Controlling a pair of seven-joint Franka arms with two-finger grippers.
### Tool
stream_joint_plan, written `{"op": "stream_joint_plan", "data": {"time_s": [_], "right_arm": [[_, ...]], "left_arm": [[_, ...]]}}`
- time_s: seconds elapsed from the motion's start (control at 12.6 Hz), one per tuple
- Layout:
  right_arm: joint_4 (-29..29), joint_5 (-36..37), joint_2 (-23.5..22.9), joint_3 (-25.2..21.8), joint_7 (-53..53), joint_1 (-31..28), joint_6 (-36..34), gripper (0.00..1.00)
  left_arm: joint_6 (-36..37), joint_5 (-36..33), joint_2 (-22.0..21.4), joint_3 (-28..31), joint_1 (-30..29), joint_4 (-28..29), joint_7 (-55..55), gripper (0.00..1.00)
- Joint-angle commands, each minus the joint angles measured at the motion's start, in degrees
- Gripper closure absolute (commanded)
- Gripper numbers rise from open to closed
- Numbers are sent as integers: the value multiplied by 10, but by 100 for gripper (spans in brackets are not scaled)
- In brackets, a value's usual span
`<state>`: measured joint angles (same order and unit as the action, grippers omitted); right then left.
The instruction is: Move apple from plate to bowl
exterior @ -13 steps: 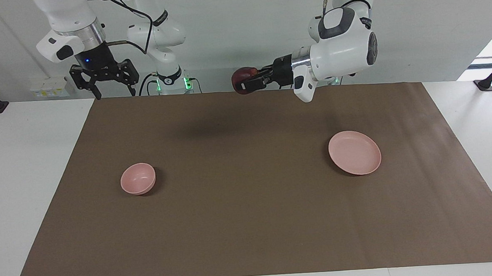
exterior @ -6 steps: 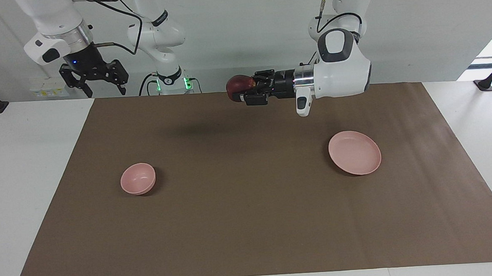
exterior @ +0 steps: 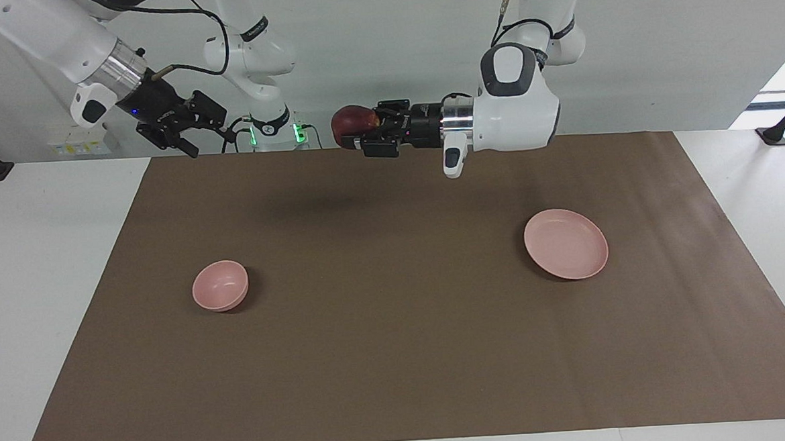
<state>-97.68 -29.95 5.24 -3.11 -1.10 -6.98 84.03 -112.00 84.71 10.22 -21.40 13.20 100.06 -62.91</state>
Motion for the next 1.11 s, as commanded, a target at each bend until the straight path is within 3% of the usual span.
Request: {"op": "stream_joint_plan", "data": {"time_s": [0.0,0.24,0.48,1.03], "right_arm": [[-43,-60,32,3,20,-15,9,0],[-101,-157,73,1,22,-18,13,0],[-138,-265,97,2,91,-16,56,0],[-166,-271,114,12,93,15,93,0]], "left_arm": [[-29,31,-7,1,18,8,-4,100],[-38,60,1,0,38,9,-5,100],[-75,96,2,-3,64,8,-5,100],[-198,170,13,-84,75,-8,-4,100]]}}
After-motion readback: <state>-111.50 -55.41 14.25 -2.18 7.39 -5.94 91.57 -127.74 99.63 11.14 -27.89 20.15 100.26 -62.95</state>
